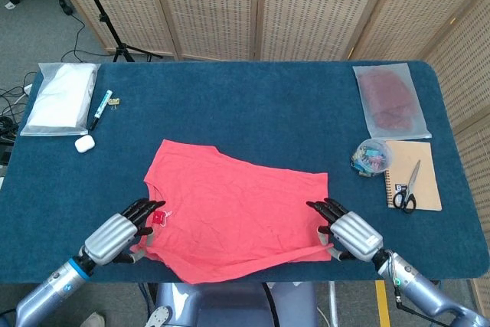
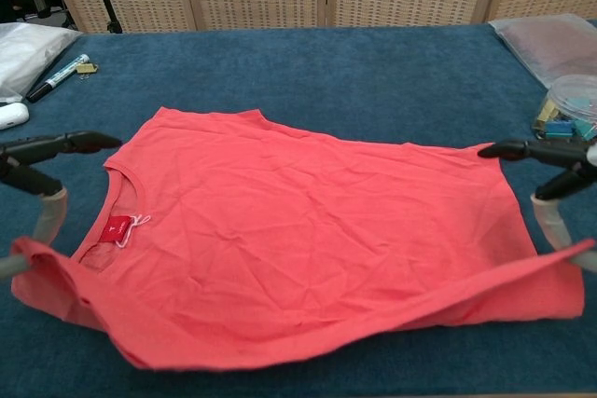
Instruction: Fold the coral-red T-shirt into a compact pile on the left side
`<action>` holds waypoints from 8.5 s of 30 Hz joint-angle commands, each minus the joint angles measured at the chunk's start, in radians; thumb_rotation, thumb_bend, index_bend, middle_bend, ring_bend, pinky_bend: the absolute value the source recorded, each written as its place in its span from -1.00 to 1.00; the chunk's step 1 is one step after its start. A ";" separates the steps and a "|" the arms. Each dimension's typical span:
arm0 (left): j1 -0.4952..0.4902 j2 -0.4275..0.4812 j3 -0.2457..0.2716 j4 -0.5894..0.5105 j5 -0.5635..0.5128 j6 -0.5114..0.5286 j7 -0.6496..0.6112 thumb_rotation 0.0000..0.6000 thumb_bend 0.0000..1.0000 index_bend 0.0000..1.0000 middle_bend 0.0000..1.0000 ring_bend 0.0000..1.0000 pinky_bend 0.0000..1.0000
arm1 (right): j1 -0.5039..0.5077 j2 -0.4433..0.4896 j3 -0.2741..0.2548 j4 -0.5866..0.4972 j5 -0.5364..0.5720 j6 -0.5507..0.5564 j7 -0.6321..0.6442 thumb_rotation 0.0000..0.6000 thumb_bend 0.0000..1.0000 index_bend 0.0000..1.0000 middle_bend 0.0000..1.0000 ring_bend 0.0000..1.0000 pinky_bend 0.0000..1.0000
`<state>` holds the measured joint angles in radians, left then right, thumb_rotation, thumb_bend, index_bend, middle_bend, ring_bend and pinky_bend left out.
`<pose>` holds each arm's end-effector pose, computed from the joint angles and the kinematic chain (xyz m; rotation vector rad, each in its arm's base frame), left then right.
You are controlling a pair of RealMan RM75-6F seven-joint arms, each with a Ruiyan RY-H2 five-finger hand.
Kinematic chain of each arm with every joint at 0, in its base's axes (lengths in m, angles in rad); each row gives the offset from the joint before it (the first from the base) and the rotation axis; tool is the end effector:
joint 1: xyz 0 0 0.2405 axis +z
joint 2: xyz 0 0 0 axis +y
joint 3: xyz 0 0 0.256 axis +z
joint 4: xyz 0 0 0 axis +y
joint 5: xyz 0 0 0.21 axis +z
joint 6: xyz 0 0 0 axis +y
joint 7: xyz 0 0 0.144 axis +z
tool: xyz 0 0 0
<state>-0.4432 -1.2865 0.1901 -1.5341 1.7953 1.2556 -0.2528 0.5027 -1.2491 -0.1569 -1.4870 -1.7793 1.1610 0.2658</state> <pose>-0.2382 0.2047 0.0413 -2.0755 -1.1297 -1.1168 -0.2466 -0.2333 0.0489 2.1318 -1.0553 1.0001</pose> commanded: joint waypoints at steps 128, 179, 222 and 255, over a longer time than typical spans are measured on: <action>-0.248 -0.275 -0.183 0.607 -0.273 -0.358 -0.070 1.00 -0.79 -0.94 -1.00 -1.00 -1.00 | -0.067 -0.038 0.213 0.163 0.259 0.032 0.050 1.00 -0.79 -1.00 -1.00 -1.00 -1.00; -0.240 -0.496 -0.166 0.902 -0.222 -0.231 -0.153 1.00 -0.03 0.24 -1.00 -1.00 -1.00 | -0.069 -0.029 0.215 0.156 0.252 0.028 0.081 1.00 -0.74 -1.00 -1.00 -1.00 -1.00; 0.028 -0.251 -0.223 1.210 -0.419 -0.343 -0.472 1.00 0.20 0.46 -1.00 -1.00 -1.00 | -0.063 -0.026 0.202 0.134 0.239 0.016 0.064 1.00 -0.74 -1.00 -1.00 -1.00 -1.00; -0.182 -0.269 -0.175 0.779 -0.165 0.017 0.040 1.00 0.22 0.46 -1.00 -1.00 -1.00 | -0.066 -0.001 0.201 0.113 0.230 0.026 0.096 1.00 -0.74 -1.00 -1.00 -1.00 -1.00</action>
<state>-0.5940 -1.5465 0.0173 -0.7162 1.6148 1.2976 -0.2528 0.4368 -1.2506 0.0437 -1.3738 -1.5495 1.1871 0.3615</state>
